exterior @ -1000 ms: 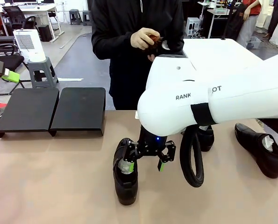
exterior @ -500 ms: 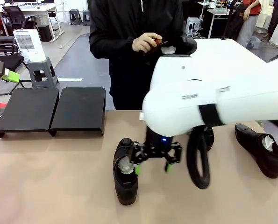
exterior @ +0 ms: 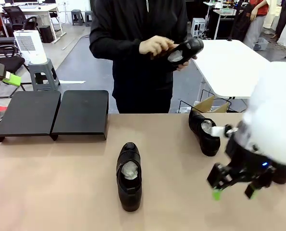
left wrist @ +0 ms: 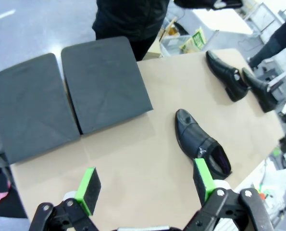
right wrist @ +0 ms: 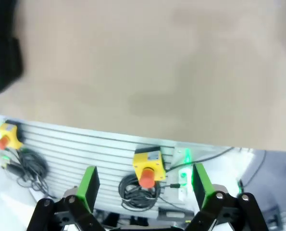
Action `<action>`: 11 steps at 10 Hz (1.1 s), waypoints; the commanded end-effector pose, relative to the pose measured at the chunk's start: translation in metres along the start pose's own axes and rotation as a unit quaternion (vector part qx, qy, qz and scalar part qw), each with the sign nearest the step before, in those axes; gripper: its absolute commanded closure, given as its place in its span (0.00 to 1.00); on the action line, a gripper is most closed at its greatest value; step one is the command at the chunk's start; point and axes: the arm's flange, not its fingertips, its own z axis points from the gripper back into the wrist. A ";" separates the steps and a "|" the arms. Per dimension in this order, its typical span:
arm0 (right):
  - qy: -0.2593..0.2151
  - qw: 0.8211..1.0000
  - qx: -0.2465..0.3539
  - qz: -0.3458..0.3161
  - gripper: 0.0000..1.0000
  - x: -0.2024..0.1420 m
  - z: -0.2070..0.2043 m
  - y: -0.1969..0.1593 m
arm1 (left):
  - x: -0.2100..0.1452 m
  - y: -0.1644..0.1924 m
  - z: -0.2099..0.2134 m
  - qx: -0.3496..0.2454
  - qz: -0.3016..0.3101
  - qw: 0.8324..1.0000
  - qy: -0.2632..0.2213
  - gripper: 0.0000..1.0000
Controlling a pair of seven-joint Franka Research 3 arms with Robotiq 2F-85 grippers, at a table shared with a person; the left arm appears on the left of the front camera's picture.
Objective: Organize the shoes by placing them on the stand.
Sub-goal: Place the Shoe from the middle of the table onto the Shoes Stand.
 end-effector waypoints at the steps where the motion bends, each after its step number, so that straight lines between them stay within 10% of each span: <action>1: -0.018 0.998 0.018 -0.062 0.00 -0.026 -0.011 -0.069 | -0.013 -0.037 -0.003 0.007 -0.033 0.999 0.012 0.00; 4: -0.025 0.990 0.074 -0.115 0.00 -0.023 -0.009 -0.121 | -0.045 -0.126 -0.018 0.068 -0.065 0.995 0.039 0.00; 8: -0.021 0.991 0.054 -0.118 0.00 0.013 0.040 -0.101 | -0.030 -0.107 -0.018 0.035 -0.072 0.996 0.027 0.00; 11: -0.079 0.987 0.011 -0.138 0.00 0.014 0.069 -0.134 | -0.063 -0.169 -0.043 0.070 -0.003 0.996 0.061 0.00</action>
